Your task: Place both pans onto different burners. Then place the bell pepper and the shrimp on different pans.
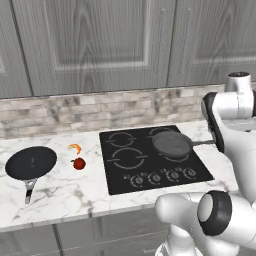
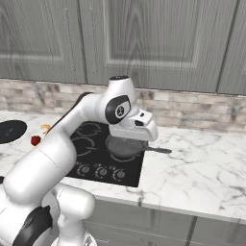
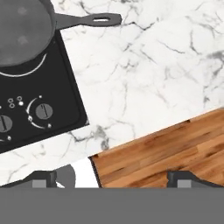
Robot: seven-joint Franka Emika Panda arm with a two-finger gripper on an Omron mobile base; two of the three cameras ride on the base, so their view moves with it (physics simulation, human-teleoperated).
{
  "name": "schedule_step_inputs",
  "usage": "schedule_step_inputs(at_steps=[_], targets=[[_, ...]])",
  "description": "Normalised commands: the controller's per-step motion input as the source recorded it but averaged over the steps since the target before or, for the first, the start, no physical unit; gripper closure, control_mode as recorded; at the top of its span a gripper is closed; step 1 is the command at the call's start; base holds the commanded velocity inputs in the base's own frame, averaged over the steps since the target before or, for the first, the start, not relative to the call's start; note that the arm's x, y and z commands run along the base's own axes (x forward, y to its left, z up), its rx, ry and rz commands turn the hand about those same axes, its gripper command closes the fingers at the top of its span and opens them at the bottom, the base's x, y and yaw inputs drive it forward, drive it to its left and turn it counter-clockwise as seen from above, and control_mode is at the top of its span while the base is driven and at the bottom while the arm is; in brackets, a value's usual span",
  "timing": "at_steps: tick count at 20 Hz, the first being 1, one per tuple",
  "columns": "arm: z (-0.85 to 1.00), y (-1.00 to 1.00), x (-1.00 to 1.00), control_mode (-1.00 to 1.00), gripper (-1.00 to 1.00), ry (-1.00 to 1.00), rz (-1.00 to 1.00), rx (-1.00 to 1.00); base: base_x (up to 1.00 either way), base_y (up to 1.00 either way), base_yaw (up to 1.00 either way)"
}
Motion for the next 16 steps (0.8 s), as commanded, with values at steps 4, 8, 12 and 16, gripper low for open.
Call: schedule_step_inputs(at_steps=[4, 8, 12, 16], targets=[[0.16, 0.03, -0.45, -1.0, -1.0, 0.0, -0.28, 0.0, 0.0, 0.0, 0.0], [0.15, 0.01, -0.36, -1.0, -1.0, 0.0, -0.21, 0.0, 0.0, 0.0, 0.0], [0.19, 0.14, -0.09, -1.0, -1.0, -0.02, -0.11, 0.0, 0.0, 0.0, 0.0], [0.12, 0.18, -0.05, -1.0, -1.0, -0.02, 0.0, 0.06, 0.0, 0.0, 0.0]])
